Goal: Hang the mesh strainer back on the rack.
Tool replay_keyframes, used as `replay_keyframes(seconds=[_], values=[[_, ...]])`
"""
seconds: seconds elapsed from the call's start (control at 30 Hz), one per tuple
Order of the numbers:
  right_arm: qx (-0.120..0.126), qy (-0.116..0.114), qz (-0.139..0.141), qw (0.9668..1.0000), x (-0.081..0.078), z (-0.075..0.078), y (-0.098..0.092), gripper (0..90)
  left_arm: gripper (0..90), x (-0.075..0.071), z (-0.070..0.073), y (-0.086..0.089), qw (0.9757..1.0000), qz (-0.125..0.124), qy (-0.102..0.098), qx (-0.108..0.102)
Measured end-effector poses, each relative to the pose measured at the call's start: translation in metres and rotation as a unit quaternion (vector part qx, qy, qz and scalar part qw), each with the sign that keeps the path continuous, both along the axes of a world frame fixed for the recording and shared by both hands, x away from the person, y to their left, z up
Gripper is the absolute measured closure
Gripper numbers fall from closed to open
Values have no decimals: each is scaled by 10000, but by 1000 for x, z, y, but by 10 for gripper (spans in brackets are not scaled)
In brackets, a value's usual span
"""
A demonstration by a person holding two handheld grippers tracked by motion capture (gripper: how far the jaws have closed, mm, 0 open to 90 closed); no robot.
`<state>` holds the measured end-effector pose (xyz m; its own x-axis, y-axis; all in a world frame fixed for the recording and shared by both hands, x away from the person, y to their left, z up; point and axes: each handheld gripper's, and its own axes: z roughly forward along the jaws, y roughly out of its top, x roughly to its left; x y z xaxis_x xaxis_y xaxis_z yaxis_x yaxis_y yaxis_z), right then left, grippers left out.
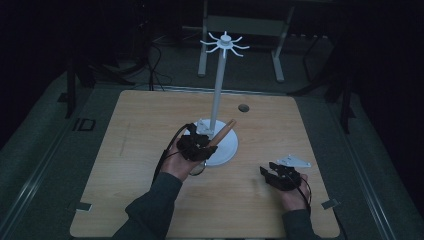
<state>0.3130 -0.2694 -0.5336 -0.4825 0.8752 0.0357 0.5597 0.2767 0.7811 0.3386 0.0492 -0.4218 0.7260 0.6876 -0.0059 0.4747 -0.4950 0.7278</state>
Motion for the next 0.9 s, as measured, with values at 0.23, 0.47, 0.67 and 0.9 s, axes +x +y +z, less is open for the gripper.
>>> replay_keyframes(seconds=[0.23,0.47,0.67,0.9], values=[[2,-18,-18,10000,0,0,-1,532,689,-2,5,4,9995,189,-176,-182],[11,-17,-50,10000,0,0,-1,529,689,-5,12,9,9978,371,-347,-434],[24,-7,-71,10000,0,0,-1,529,689,-8,18,13,9952,550,-524,-621],[26,-14,-86,10000,0,-1,-2,529,689,-9,25,17,9916,726,-665,-838]])
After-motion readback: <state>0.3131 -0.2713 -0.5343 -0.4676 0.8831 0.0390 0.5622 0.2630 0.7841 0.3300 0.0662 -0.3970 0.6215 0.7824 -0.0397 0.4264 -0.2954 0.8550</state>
